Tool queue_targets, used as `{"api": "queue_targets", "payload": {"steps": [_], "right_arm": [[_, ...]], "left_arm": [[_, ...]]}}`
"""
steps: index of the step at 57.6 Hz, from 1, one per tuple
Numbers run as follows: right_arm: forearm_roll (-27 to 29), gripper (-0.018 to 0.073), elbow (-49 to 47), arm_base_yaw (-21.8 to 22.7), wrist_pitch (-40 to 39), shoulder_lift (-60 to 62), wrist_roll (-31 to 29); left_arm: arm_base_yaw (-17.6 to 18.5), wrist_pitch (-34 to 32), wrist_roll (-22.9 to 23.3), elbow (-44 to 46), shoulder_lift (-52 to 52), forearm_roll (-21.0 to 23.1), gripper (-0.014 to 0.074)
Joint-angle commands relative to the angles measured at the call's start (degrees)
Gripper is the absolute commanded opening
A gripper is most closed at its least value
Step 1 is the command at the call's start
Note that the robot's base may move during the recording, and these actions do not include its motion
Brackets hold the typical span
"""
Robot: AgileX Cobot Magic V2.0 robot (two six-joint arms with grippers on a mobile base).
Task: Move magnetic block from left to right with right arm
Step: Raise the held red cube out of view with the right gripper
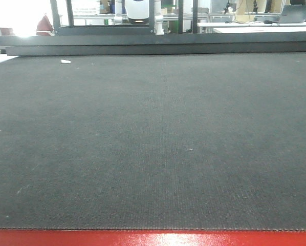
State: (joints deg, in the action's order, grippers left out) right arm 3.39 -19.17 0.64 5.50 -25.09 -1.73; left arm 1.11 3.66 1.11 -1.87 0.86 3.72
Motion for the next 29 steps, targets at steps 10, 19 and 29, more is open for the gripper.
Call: {"api": "queue_targets", "payload": {"steps": [10, 19, 29], "right_arm": [[0.3, 0.0244, -1.3, 0.3, -5.1, 9.0, -0.7], [0.3, 0.0244, -1.3, 0.3, -5.5, 10.9, -0.7], [0.3, 0.0244, -1.3, 0.3, -5.2, 10.9, -0.7]], "left_arm": [[0.1, -4.8, 0.1, -0.5, 0.6, 0.2, -0.0117], [0.1, -4.8, 0.1, -0.5, 0.6, 0.2, -0.0117], [0.1, -4.8, 0.1, -0.5, 0.6, 0.2, -0.0117]]}}
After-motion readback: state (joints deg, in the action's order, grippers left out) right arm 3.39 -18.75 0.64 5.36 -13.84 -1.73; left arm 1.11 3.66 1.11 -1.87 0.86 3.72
